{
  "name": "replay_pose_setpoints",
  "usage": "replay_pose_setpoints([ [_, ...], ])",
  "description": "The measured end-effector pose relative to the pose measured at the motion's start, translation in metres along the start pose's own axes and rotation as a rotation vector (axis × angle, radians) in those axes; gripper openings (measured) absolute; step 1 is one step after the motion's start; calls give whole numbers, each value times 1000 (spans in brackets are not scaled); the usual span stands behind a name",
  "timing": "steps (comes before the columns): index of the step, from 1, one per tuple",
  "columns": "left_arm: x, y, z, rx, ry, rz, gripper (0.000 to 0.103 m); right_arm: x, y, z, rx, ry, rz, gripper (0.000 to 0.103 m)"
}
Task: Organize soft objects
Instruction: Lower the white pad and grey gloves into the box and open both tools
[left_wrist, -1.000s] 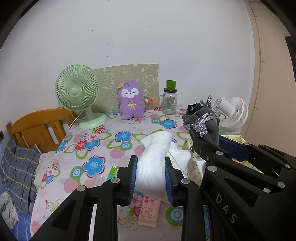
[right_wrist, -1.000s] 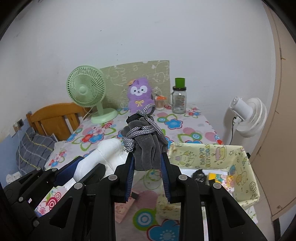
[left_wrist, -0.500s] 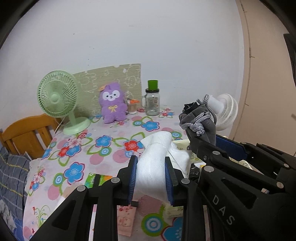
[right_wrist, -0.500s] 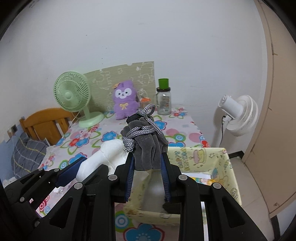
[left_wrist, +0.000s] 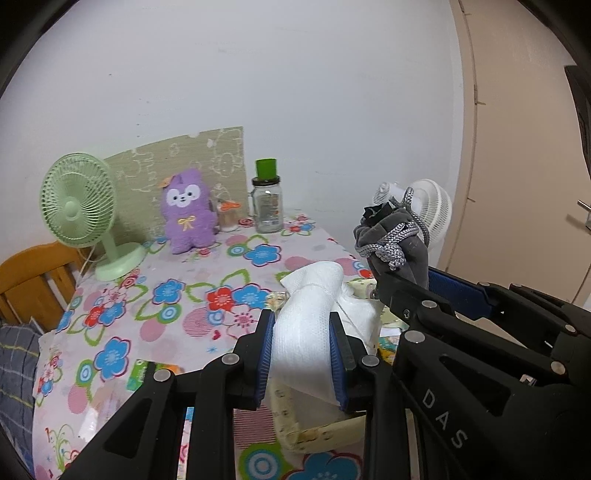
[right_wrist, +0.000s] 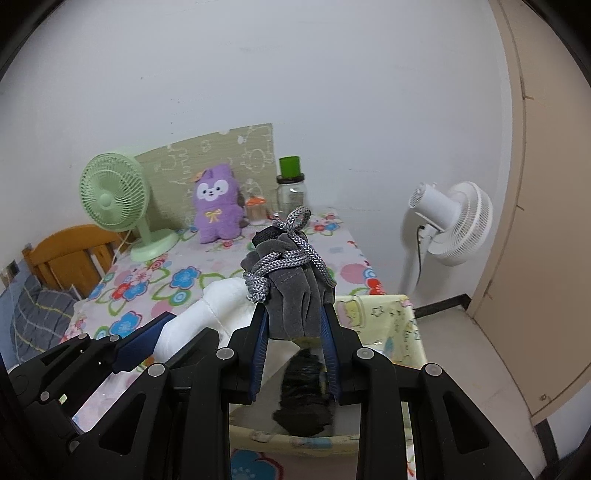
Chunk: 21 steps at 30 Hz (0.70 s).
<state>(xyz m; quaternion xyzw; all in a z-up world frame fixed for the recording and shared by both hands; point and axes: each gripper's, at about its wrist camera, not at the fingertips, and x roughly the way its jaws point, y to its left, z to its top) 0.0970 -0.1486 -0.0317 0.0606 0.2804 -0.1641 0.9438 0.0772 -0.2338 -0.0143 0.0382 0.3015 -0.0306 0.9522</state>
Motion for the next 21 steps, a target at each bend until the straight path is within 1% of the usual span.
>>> replay_pose_setpoints([
  [14, 27, -27, -1, 40, 37, -74, 27, 16, -34, -9, 40, 28, -37, 31],
  [21, 44, -32, -3, 42, 75, -82, 30, 30, -46, -15, 60, 64, -54, 31],
])
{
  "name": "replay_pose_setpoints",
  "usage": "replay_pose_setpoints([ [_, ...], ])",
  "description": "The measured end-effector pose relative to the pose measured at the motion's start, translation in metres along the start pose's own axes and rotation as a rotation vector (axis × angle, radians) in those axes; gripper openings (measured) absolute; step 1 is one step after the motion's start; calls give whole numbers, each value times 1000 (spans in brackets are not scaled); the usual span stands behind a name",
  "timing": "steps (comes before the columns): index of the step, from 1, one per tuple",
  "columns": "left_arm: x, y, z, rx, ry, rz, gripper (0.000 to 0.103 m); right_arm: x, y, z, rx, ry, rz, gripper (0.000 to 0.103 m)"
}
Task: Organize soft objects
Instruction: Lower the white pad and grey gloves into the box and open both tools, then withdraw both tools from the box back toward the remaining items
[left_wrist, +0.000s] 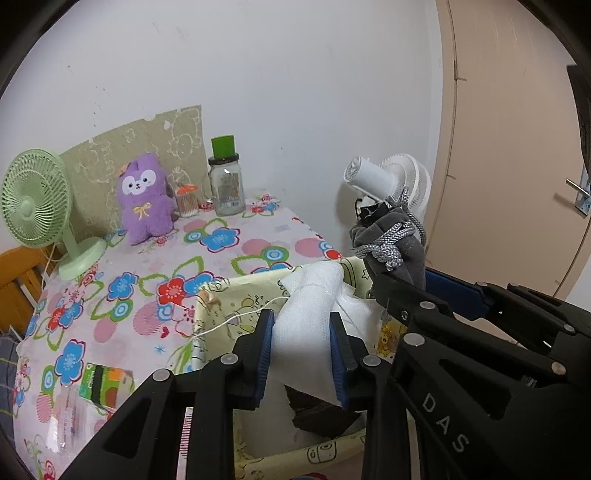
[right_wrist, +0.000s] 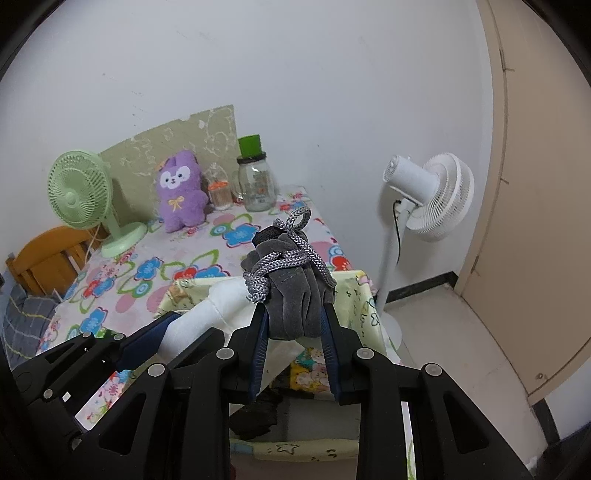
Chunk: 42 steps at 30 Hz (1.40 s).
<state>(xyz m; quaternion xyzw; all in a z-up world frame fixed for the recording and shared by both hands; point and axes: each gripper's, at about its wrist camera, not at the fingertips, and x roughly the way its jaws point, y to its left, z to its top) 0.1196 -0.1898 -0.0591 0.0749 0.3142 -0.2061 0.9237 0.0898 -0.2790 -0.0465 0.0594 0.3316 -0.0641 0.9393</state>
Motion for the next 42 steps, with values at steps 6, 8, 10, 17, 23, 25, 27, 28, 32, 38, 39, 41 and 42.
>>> replay_pose_setpoints([
  [6, 9, 1, -2, -3, 31, 11, 56, 9, -3, -4, 9, 27, -3, 31],
  [8, 8, 2, -3, 8, 33, 18, 67, 12, -3, -4, 13, 34, 7, 31],
  [10, 8, 3, -4, 12, 32, 30, 71, 13, -2, -5, 13, 36, 12, 31],
  [17, 5, 9, -8, 17, 31, 61, 88, 16, 5, -7, 7, 45, 39, 31],
  [23, -1, 14, -11, 27, 19, 93, 90, 13, 12, -9, -9, 39, 30, 45],
  [25, -3, 16, -13, 25, 19, 101, 91, 11, 14, -10, -11, 39, 18, 51],
  [27, -6, 20, -14, 17, 15, 103, 91, 9, 16, -11, -8, 34, 6, 57],
  [28, -8, 21, -14, 15, 12, 104, 91, 7, 16, -11, -6, 32, 4, 61],
  [32, -16, 27, -16, 2, 1, 112, 93, 2, 19, -11, 1, 26, -5, 71],
  [38, -27, 40, -17, -38, 11, 113, 97, -11, 26, -11, -1, 9, -18, 83],
  [39, -30, 42, -17, -41, 7, 114, 97, -14, 28, -11, -4, 5, -16, 84],
  [41, -36, 46, -19, -44, -4, 123, 98, -17, 31, -11, -6, 0, -11, 86],
  [42, -38, 47, -19, -45, -8, 126, 98, -19, 34, -10, -7, -2, -8, 87],
])
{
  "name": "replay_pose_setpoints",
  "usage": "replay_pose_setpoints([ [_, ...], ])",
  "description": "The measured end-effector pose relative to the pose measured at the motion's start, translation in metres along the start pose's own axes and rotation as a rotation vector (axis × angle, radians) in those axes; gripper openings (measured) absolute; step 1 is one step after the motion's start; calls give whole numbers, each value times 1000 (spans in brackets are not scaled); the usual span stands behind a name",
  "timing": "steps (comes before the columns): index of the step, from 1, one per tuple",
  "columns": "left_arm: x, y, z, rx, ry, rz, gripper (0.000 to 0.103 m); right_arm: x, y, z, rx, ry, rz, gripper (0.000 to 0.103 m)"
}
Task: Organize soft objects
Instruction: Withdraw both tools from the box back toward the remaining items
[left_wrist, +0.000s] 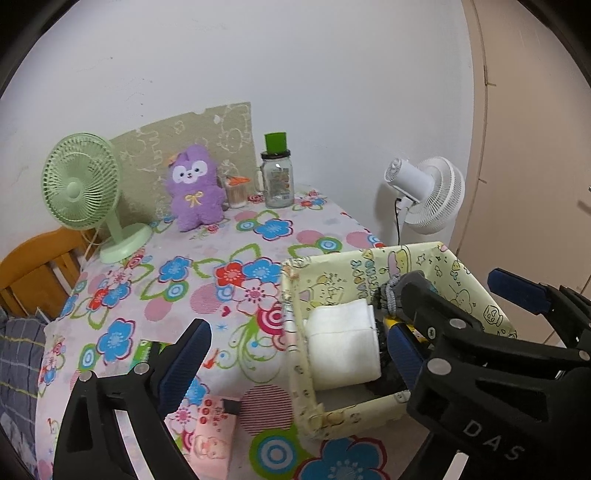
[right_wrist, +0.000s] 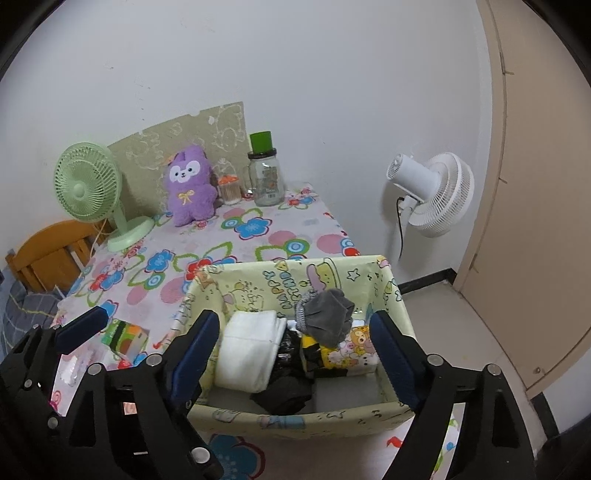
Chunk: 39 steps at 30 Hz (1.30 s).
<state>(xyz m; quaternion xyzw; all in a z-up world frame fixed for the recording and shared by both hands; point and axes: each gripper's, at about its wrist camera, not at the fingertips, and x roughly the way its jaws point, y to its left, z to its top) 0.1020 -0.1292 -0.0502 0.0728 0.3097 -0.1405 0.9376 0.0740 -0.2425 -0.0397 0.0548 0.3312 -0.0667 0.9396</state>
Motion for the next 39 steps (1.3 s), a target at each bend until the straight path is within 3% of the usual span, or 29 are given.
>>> replay_pose_setpoints([
  [8, -21, 19, -5, -19, -35, 15, 103, -16, 14, -1, -4, -23, 10, 94],
  [24, -58, 51, -18, -24, -84, 56, 103, -45, 52, -7, -42, -70, 33, 99],
  [39, -69, 87, -38, -68, -82, 88, 103, -50, 92, -24, -55, -93, 47, 101],
])
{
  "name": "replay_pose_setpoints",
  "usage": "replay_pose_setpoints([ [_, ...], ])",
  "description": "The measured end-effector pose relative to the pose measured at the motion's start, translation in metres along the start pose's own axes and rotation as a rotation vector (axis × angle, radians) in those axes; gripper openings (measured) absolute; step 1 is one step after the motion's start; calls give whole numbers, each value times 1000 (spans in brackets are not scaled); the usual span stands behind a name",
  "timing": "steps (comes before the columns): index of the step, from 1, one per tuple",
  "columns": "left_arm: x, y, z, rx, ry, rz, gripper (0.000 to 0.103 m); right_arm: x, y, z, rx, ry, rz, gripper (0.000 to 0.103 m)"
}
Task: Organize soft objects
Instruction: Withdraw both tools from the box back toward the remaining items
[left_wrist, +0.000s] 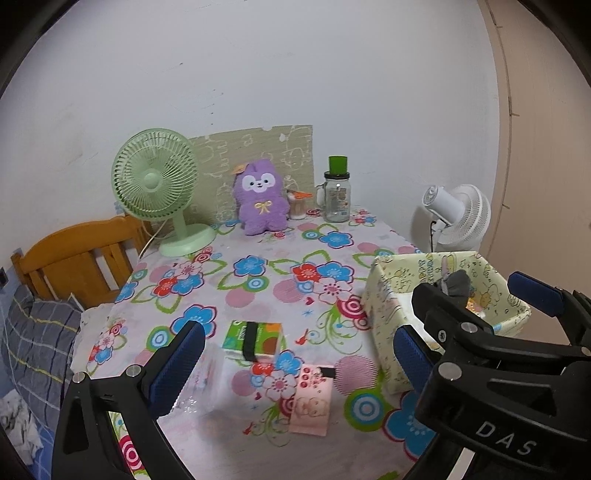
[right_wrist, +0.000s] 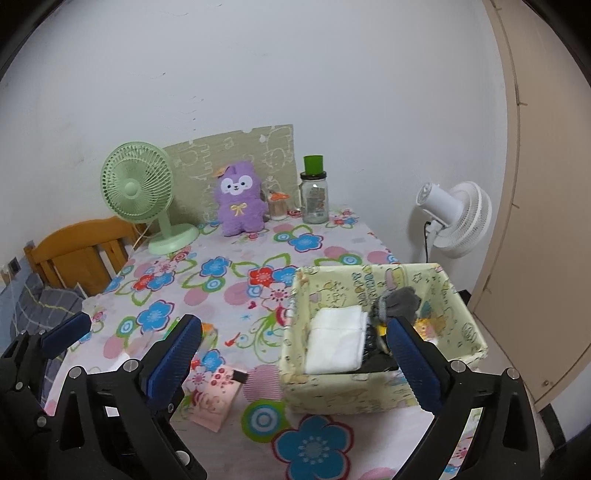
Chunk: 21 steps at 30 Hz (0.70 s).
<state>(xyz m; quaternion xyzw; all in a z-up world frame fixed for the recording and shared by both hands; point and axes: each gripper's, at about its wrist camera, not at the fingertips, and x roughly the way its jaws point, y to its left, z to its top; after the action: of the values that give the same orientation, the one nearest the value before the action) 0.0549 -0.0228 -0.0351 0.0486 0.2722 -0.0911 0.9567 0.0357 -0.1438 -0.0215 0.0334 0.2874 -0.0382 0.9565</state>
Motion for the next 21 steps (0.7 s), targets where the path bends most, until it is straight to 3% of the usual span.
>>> replay_pose_setpoints([
  [21, 24, 52, -44, -34, 51, 73, 103, 30, 61, -40, -54, 58, 130, 101],
])
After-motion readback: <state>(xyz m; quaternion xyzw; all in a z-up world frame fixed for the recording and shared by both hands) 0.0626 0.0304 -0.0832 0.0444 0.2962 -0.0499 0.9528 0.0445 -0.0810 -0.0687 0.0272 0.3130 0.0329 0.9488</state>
